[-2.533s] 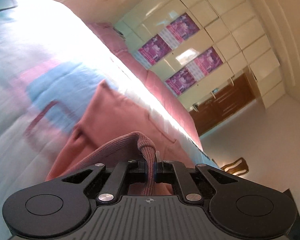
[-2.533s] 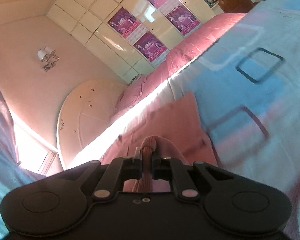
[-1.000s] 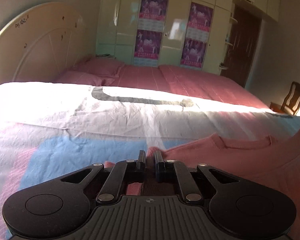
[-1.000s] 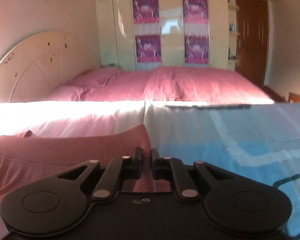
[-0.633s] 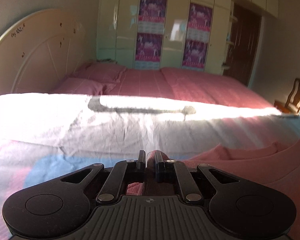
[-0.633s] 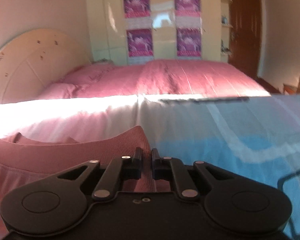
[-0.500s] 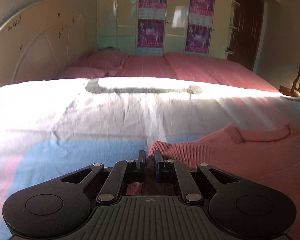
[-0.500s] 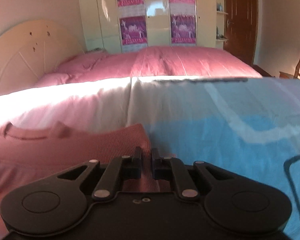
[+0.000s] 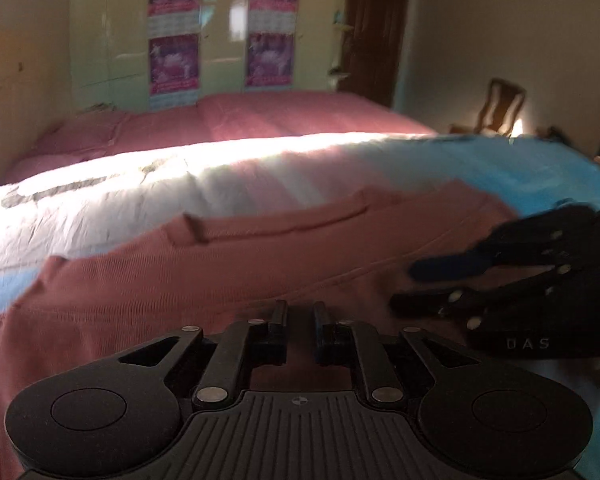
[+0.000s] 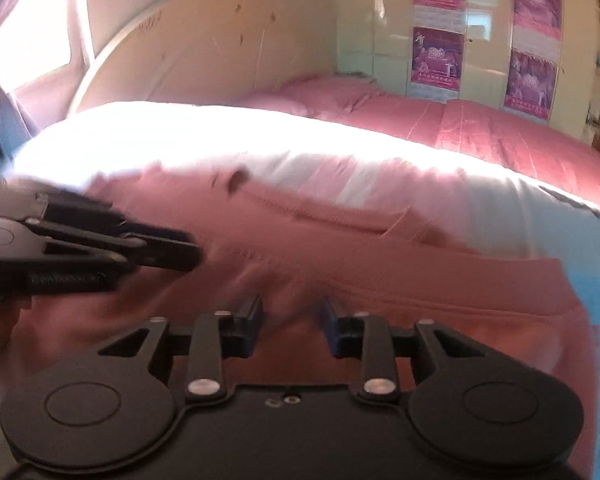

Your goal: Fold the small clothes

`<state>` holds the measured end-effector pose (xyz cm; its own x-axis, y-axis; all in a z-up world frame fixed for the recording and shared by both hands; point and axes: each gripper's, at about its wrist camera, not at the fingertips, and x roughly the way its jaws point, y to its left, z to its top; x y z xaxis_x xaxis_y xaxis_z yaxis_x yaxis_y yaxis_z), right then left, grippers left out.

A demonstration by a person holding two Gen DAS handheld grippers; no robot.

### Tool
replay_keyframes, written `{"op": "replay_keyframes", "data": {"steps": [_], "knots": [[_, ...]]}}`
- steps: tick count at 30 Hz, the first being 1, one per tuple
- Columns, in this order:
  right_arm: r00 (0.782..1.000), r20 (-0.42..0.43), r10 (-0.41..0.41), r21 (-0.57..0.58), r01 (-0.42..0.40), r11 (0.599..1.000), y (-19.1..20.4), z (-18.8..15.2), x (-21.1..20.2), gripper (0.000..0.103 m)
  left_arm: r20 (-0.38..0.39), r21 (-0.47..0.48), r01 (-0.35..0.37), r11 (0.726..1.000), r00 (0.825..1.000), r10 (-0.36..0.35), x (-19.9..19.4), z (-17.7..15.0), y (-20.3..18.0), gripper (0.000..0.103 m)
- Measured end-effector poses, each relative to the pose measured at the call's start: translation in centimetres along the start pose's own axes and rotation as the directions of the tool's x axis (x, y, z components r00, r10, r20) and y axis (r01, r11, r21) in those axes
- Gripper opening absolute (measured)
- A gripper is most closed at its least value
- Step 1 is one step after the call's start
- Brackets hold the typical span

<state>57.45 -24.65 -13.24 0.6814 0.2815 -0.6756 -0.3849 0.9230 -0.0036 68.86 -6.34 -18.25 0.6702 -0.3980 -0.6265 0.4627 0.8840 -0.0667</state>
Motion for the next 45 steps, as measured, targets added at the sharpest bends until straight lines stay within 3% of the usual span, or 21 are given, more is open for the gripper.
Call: {"op": "replay_keyframes", "data": {"steps": [2,3,4,6,8,10,13,17,19,21,24,27,29,34,37,40,45], "knots": [[0.998,0.019,-0.058,0.048,0.057,0.997,-1.1,0.2,0.3,0.022,0.010,-0.068,0.003,0.998,1.000,-0.002,-0.1,0.0,2.0,0.012],[0.992,0.021,-0.123,0.084,0.121,0.989,-2.2,0.4,0.2,0.016,0.011,-0.090,-0.024,0.996,1.000,0.025,-0.3,0.0,3.3,0.012],[0.982,0.016,-0.190,0.121,0.187,0.975,-3.5,0.5,0.1,0.016,0.017,-0.115,-0.044,0.992,0.999,0.046,-0.6,-0.1,4.5,0.012],[0.983,-0.004,-0.183,0.203,0.180,0.963,-6.1,0.4,-0.2,0.016,0.014,-0.170,-0.054,0.984,0.998,0.057,-1.0,-0.5,6.7,0.012],[0.984,-0.011,-0.176,0.178,0.175,0.968,-6.7,0.3,-0.4,0.016,0.014,-0.194,-0.057,0.979,0.998,0.061,-1.4,-0.9,7.9,0.012],[0.981,-0.019,-0.191,0.151,0.191,0.970,-6.2,0.3,-0.9,0.026,0.015,-0.207,-0.079,0.975,0.996,0.083,-2.2,-1.1,8.2,0.012],[0.974,0.030,-0.223,0.170,0.215,0.962,-5.5,0.2,-3.1,0.045,0.059,-0.196,-0.072,0.978,0.995,0.085,-4.9,-1.4,6.2,0.014],[0.994,0.071,-0.086,0.141,0.075,0.987,-2.2,-0.8,-4.9,0.042,0.061,-0.097,-0.008,0.995,0.998,0.014,-5.7,-2.9,0.4,0.020],[0.996,0.046,-0.071,0.077,0.067,0.995,-0.3,-1.9,-4.7,0.043,0.024,-0.048,-0.014,0.999,1.000,0.015,-5.0,-4.1,-1.3,0.037],[0.989,0.007,-0.145,0.015,0.145,0.989,0.3,-3.3,-3.8,0.046,0.045,-0.018,-0.043,0.999,0.998,0.044,-5.1,-5.2,-1.9,0.037],[0.983,0.028,-0.180,0.079,0.177,0.981,-0.5,-3.4,-5.6,0.045,0.083,-0.042,-0.061,0.997,0.994,0.064,-7.7,-4.9,-2.5,0.037],[0.990,0.082,-0.118,0.063,0.113,0.992,1.0,-3.5,-7.3,0.045,0.132,-0.005,-0.102,0.995,0.986,0.101,-9.0,-5.6,-4.2,0.037],[0.993,0.082,-0.082,0.007,0.082,0.997,2.9,-4.0,-7.1,0.046,0.096,-0.047,-0.085,0.995,0.991,0.089,-8.9,-6.4,-4.0,0.038],[0.992,0.049,-0.112,-0.055,0.115,0.992,3.7,-5.4,-6.6,0.047,0.073,-0.138,-0.138,0.981,0.986,0.149,-10.3,-8.5,-0.6,0.038],[0.985,0.043,-0.166,-0.037,0.167,0.985,2.5,-6.3,-8.5,0.047,0.049,-0.190,-0.233,0.954,0.968,0.247,-12.2,-9.9,2.5,0.038],[0.978,-0.014,-0.210,0.020,0.211,0.977,0.0,-8.5,-9.7,0.047,0.027,-0.242,-0.285,0.927,0.954,0.300,-14.0,-11.7,5.3,0.038],[0.946,-0.065,-0.318,0.056,0.322,0.945,-2.6,-10.6,-11.7,0.048,0.016,-0.262,-0.328,0.908,0.939,0.344,-15.8,-13.6,6.8,0.038]]}}
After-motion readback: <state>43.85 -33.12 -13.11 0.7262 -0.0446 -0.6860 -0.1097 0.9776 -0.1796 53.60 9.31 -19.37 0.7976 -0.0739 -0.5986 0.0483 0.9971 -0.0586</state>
